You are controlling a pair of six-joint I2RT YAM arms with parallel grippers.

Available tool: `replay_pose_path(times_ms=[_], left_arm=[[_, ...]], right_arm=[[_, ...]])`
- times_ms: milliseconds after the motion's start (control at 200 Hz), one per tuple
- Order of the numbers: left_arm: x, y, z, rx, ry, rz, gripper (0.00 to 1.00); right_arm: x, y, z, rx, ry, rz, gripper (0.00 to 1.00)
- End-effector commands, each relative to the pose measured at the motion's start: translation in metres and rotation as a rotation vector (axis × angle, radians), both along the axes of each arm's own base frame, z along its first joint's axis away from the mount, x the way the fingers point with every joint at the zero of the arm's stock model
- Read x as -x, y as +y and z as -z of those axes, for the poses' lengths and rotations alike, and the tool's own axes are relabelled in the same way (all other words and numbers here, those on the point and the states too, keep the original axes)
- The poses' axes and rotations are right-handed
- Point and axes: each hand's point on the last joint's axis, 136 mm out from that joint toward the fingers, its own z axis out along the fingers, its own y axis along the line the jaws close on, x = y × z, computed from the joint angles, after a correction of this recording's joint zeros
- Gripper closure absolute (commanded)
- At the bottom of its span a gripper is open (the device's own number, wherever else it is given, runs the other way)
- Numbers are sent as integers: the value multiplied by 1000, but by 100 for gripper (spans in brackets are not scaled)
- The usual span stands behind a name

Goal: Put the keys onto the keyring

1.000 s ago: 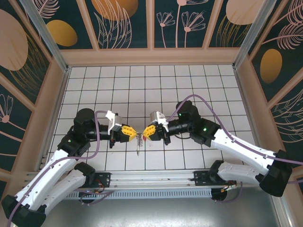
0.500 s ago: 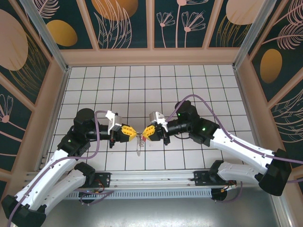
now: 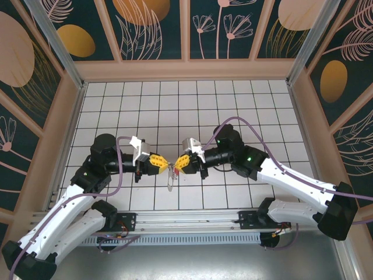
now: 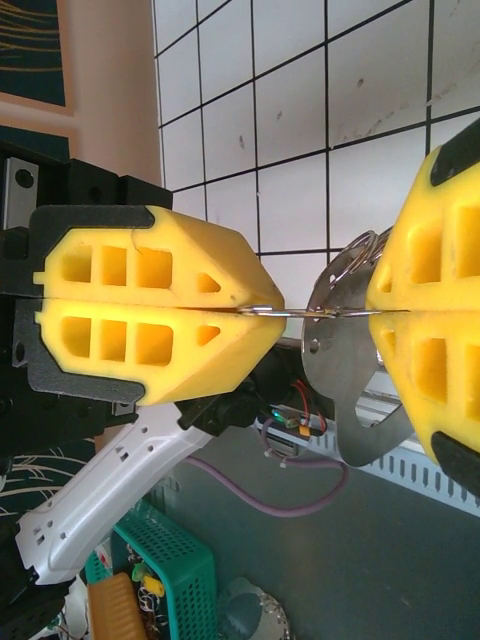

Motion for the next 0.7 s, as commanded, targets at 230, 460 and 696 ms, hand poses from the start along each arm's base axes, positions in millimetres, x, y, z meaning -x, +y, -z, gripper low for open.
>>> replay_pose_path(times_ms=[230,460,696], left_arm=[[-2,-1,-6,17,-48,-6,100],[-3,-1,-5,14,-43,-5,100],[-4,-2,-2,3,-36,-9,100]], right_arm=[[-6,4,-28,-94,-42,30,100],[-7,5,-33,-112,-38,33,100],[-8,5,-37,-124,-33,37,100]])
